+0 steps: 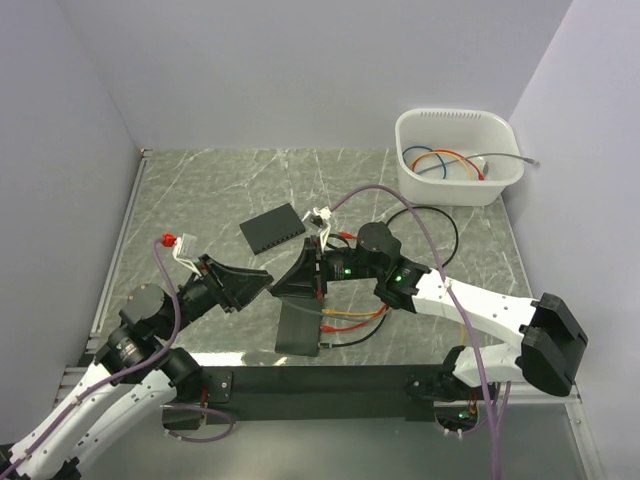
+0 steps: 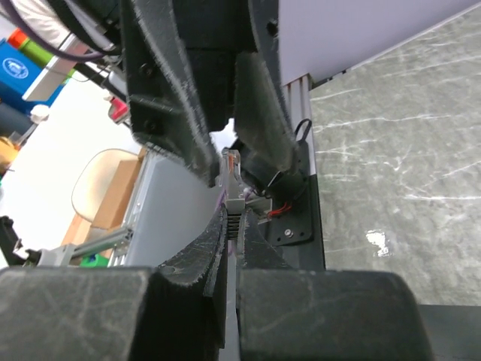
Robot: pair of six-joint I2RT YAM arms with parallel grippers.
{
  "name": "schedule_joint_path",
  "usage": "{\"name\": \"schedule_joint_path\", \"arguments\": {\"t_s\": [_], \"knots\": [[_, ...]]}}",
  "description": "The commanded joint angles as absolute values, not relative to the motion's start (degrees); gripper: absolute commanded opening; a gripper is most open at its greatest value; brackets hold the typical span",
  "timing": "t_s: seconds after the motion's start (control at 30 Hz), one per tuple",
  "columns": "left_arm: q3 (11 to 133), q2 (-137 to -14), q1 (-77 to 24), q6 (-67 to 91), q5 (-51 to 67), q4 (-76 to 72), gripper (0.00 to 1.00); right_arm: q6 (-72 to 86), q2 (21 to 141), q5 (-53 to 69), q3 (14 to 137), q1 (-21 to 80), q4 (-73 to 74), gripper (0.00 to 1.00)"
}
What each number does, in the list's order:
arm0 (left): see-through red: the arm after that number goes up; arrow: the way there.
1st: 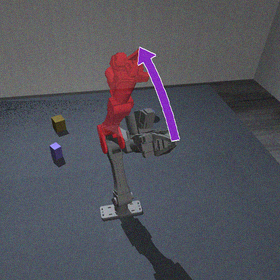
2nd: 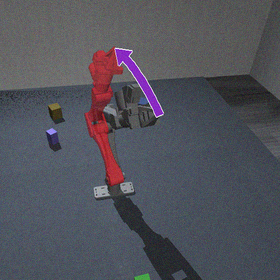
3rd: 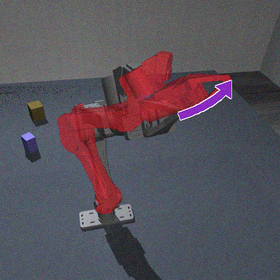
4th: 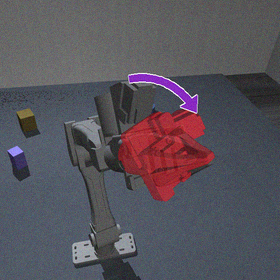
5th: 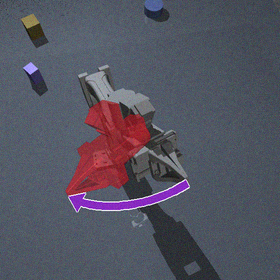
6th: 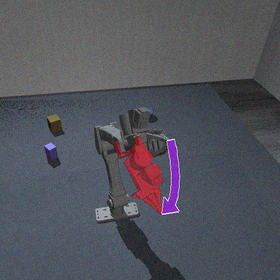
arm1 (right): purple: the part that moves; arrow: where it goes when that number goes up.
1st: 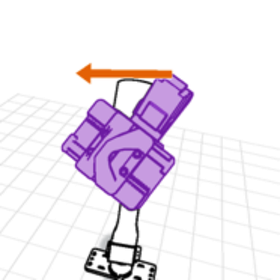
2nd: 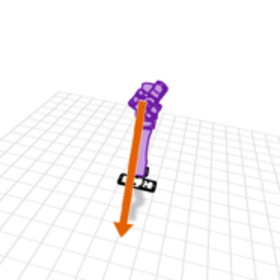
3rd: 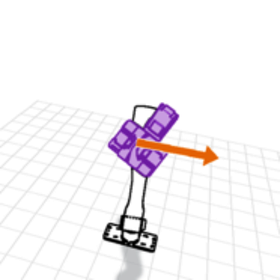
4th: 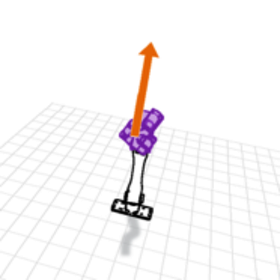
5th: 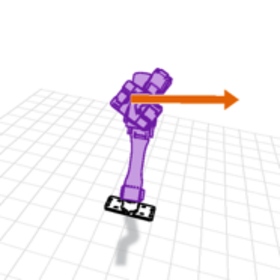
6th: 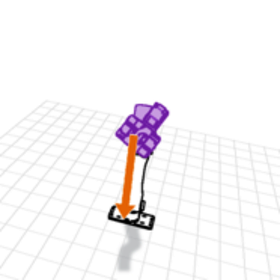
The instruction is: Insert the plug into the switch port
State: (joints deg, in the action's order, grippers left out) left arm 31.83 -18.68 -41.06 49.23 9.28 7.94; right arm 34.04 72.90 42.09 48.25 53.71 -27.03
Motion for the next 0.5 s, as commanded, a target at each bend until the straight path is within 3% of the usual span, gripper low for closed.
{"name": "schedule_joint_path", "arguments": {"t_s": [0.0,0.17,0.4,0.47], "knots": [[32.43,-17.84,-41.04,49.04,10.28,7.29,0.45,32.96,73.92,40.08,51.5,53.61,-27.87,0.0],[32.34,-17.66,-41.04,49.04,9.76,7.65,0.39,32.17,74.09,39.9,51.77,53.35,-27.07,0.0],[32.17,-18.63,-41.04,49.04,9.67,7.03,0.04,32.78,73.74,39.64,50.8,52.91,-27.95,0.0],[32.08,-18.98,-41.04,49.13,9.67,6.94,0.0,32.61,73.22,39.12,50.89,52.74,-27.25,0.0]]}}
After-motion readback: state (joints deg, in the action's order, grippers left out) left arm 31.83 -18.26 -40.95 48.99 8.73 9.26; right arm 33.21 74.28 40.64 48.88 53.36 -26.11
